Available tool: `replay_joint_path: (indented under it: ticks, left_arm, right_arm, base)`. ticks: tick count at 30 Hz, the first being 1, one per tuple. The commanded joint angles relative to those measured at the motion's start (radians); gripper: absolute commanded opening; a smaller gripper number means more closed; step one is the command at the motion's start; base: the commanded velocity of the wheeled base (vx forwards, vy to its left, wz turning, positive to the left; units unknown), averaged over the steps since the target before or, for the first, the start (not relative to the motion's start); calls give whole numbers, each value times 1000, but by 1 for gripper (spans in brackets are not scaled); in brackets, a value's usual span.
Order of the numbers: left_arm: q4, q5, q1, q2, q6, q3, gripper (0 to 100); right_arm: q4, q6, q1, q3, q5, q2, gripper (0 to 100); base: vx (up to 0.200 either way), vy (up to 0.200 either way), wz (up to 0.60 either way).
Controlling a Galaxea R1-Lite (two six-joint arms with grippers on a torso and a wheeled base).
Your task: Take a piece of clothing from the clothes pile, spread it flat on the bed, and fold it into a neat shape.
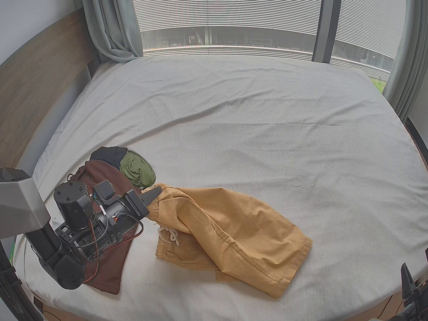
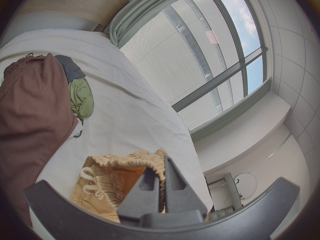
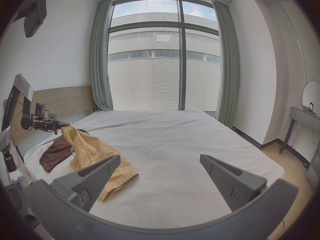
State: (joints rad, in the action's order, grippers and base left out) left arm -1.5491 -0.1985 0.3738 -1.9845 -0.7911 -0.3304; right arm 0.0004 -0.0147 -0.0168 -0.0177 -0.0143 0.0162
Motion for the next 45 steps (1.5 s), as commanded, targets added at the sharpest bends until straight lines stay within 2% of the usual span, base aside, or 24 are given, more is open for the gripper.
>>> replay_joint_path:
  ticks: [1, 15, 16, 17, 21, 23, 26, 27, 28, 29, 30, 34, 38, 45]
  left_arm:
    - [0, 2, 0, -20, 1, -9, 0]
    - [-2, 1, 2, 3, 0, -70, 0]
    - [-2, -1, 4, 15, 0, -68, 0]
    - [-2, -1, 4, 15, 0, -70, 0]
    - [-2, -2, -1, 13, 0, -76, 0]
    - [-3, -9, -4, 13, 1, -79, 0]
    - [-2, -24, -7, 15, 4, -79, 0]
    - [-2, -29, -7, 13, 6, -79, 0]
    - [-2, -29, -7, 13, 6, -79, 0]
    - [-2, -32, -7, 15, 4, -75, 0]
    - [-2, -32, -6, 16, 4, -73, 0]
    - [-2, -38, -6, 18, 6, -70, 0]
    - [-2, -48, -7, 24, 6, -68, 0]
    - [-2, -48, -9, 23, 19, -67, 0]
  right_arm:
    - [0, -2, 0, 16, 2, -16, 100]
    - [-27, 4, 1, 12, 2, -16, 100]
    - [-158, -2, 1, -56, 4, 11, 100]
    - [-203, -4, 3, -96, 2, 67, 100]
    - [-188, 19, 35, -268, 7, 240, 100]
    - [-151, 93, 75, -303, 37, 307, 100]
    - [-119, 208, 127, -347, 125, 390, 100]
    - [-112, 256, 155, -370, 185, 429, 100]
    - [-112, 256, 155, -370, 185, 429, 100]
    - [-109, 309, 176, -401, 249, 490, 100]
    - [-112, 332, 184, -412, 278, 525, 100]
    - [-109, 338, 205, -412, 358, 605, 100]
    - [-122, 332, 233, -416, 382, 735, 100]
    - [-132, 337, 296, -458, 470, 880, 100]
  base:
    - [0, 0, 0]
    - [0, 0, 0]
    - [0, 0, 0]
    - [0, 0, 0]
    - [0, 0, 0]
    - [0, 0, 0]
    - [0, 0, 0]
    - [0, 0, 0]
    - [0, 0, 0]
    - [0, 0, 0]
    - [0, 0, 0]
    - [0, 0, 0]
    - [0, 0, 0]
    - [0, 0, 0]
